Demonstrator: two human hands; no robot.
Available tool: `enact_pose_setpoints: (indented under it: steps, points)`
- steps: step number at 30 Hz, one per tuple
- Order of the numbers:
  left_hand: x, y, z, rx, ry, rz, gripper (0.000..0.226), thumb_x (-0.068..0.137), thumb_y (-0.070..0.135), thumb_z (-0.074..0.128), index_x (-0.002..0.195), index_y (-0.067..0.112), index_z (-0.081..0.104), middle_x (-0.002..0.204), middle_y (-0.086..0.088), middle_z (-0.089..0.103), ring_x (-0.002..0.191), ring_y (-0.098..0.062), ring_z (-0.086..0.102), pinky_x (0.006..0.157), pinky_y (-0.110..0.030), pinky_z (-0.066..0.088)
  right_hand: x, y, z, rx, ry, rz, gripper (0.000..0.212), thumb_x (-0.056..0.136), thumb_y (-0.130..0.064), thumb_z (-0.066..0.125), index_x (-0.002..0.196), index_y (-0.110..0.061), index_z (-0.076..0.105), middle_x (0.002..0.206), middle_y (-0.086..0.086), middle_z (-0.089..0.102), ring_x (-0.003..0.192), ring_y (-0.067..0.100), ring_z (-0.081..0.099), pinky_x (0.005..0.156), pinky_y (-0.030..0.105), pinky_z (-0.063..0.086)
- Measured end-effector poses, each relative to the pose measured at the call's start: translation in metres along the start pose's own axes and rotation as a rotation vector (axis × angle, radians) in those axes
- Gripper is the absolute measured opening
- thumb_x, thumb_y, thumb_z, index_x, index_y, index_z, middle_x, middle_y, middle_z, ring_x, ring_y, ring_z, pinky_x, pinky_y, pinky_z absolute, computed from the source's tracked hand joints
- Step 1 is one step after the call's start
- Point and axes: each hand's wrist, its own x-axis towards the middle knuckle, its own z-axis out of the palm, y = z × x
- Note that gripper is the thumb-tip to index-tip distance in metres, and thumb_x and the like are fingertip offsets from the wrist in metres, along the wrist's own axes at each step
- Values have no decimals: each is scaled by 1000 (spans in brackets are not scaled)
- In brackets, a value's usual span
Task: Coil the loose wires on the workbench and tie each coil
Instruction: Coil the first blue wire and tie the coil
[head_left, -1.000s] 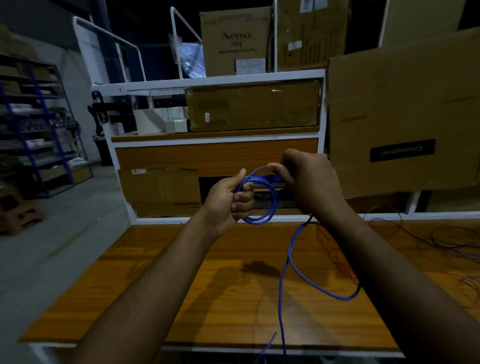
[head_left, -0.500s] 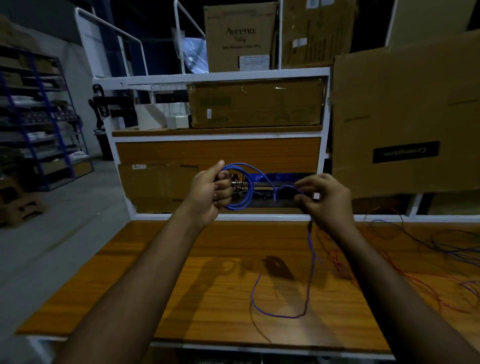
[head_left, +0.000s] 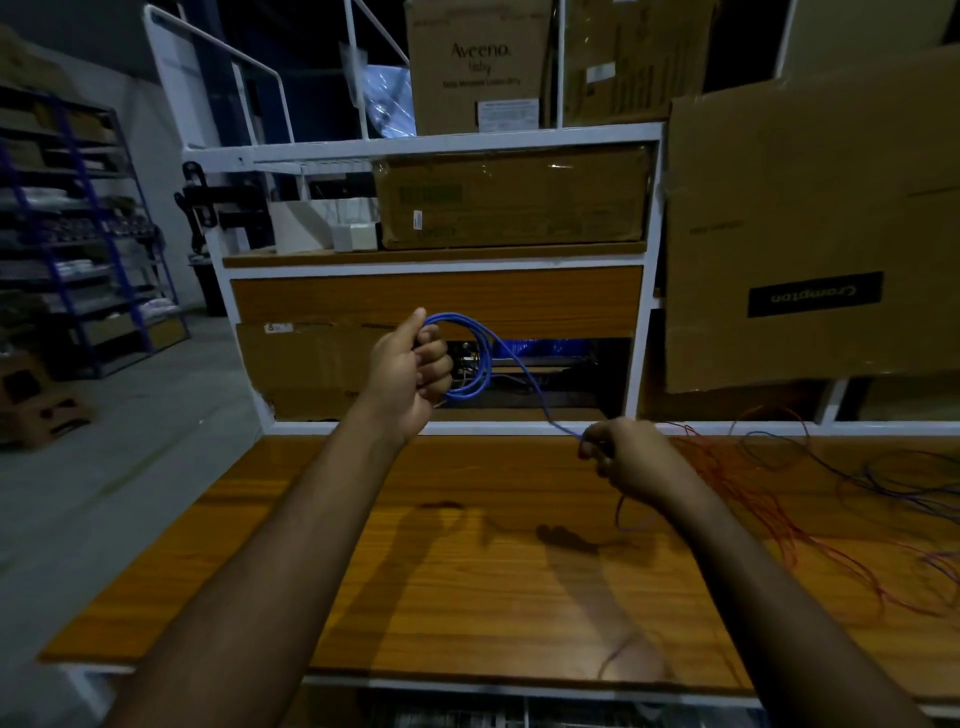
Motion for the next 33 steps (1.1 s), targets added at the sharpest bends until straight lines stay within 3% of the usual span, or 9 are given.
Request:
enact_pose_setpoints:
  steps: [5, 8, 10, 13, 16, 19, 23, 29, 33]
  points:
    - [4, -11, 3, -34, 2, -22, 39, 107, 34, 32, 71, 20, 37, 47, 8, 27, 35, -5, 21, 37, -20, 15, -25, -46, 5, -48, -211, -339, 25, 103, -25, 48, 121, -23, 66, 100, -10, 63, 91, 6, 59, 78, 23, 48]
    - [7, -20, 2, 16, -3, -42, 39, 107, 35, 33, 72, 20, 39, 47, 9, 29, 35, -5, 22, 36, -20, 16, -36, -68, 0, 24, 65, -558, 21, 99, -24, 56, 115, -25, 70, 88, -12, 52, 79, 1, 51, 66, 20, 38]
    - [7, -25, 1, 31, -5, -49, 39, 107, 36, 34, 72, 19, 40, 48, 9, 29, 36, -5, 23, 36, -19, 17, -41, -79, -8, 254, 316, -585, 19, 93, -24, 63, 110, -24, 71, 89, -9, 59, 78, 3, 57, 66, 21, 48]
    - [5, -27, 0, 13, -2, -61, 40, 107, 36, 32, 72, 19, 39, 47, 8, 28, 36, -5, 22, 34, -19, 18, -40, -82, -20, 517, 632, -485, 10, 93, -14, 65, 102, -14, 69, 87, -5, 68, 73, 3, 67, 64, 17, 55]
    - [3, -23, 0, -9, 3, -55, 40, 108, 35, 30, 72, 19, 37, 47, 8, 28, 35, -5, 22, 35, -20, 16, -29, -72, -23, 652, 721, -214, 9, 97, -13, 61, 102, -14, 68, 79, -6, 67, 65, 3, 68, 58, 16, 56]
    - [1, -18, 1, -5, 6, -30, 40, 108, 36, 29, 72, 19, 38, 47, 8, 29, 36, -5, 22, 38, -20, 16, -20, -58, -14, 437, 589, 13, 17, 100, -15, 55, 106, -10, 69, 82, -3, 66, 65, 5, 65, 57, 20, 55]
    - [2, -12, 1, 16, -3, -3, 40, 108, 36, 28, 73, 18, 37, 48, 8, 29, 37, -6, 22, 37, -20, 18, -24, -58, -2, 110, 170, 78, 20, 101, -15, 49, 116, -16, 63, 105, 1, 64, 86, 9, 61, 78, 28, 55]
    - [4, -18, 3, 64, -20, 7, 39, 108, 36, 29, 74, 18, 39, 48, 7, 29, 37, -5, 23, 39, -21, 15, -49, -89, -5, -215, -204, -266, 10, 100, -19, 53, 97, -24, 61, 88, -4, 61, 78, 7, 60, 65, 21, 48]
    - [3, -25, 2, 59, -37, -32, 40, 107, 37, 30, 74, 17, 39, 48, 7, 29, 36, -5, 23, 37, -20, 17, -53, -102, -18, -397, -57, -508, 27, 99, -12, 54, 122, -21, 63, 107, 0, 61, 95, 15, 61, 83, 33, 54]
